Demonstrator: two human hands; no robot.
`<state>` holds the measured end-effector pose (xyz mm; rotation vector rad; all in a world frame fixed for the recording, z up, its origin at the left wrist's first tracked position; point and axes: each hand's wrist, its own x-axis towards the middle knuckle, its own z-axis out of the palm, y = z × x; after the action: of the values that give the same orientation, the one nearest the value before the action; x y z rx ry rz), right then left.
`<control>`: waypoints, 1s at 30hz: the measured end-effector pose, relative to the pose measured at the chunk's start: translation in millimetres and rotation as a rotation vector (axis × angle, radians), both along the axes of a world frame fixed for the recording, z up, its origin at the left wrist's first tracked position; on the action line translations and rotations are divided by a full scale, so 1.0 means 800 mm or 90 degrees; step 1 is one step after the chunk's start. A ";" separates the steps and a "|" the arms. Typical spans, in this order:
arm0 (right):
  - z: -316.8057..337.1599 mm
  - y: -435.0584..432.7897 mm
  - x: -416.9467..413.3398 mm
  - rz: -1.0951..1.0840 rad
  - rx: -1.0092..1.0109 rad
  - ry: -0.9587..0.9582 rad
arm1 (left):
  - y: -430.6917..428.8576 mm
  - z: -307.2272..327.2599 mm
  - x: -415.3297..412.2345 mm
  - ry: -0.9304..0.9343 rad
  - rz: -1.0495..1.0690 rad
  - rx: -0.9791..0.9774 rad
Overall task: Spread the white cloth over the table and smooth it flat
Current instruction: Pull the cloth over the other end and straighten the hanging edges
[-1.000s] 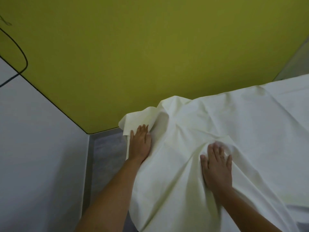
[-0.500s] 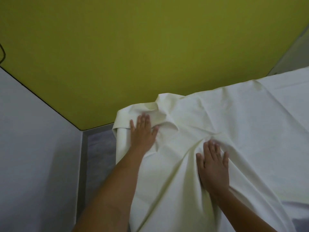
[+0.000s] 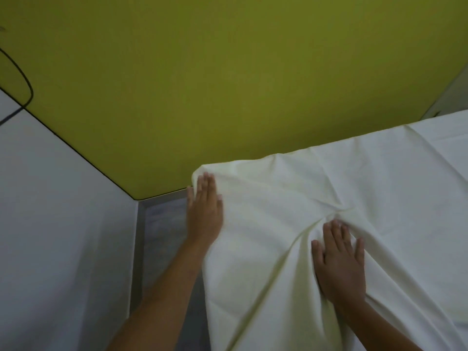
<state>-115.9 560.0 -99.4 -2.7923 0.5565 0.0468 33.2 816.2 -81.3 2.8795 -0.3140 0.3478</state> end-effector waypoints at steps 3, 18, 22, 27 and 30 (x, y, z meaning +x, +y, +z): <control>0.003 0.000 -0.001 0.001 -0.011 0.008 | -0.044 -0.012 -0.003 0.146 -0.003 -0.011; 0.002 0.040 -0.045 0.119 -0.011 -0.015 | -0.007 -0.027 0.009 0.147 0.067 0.079; 0.005 0.067 -0.067 0.165 -0.015 -0.010 | -0.021 -0.028 -0.056 0.201 -0.031 0.075; 0.001 0.105 -0.114 0.230 -0.002 -0.026 | 0.000 -0.018 -0.112 0.214 0.021 0.178; -0.003 0.134 -0.146 0.293 0.000 -0.027 | 0.011 -0.010 -0.141 0.224 0.042 0.165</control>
<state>-232.3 666.9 -102.0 -2.8511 -0.1031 0.0832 -79.5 824.8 -89.5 3.1325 -0.2147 -0.2060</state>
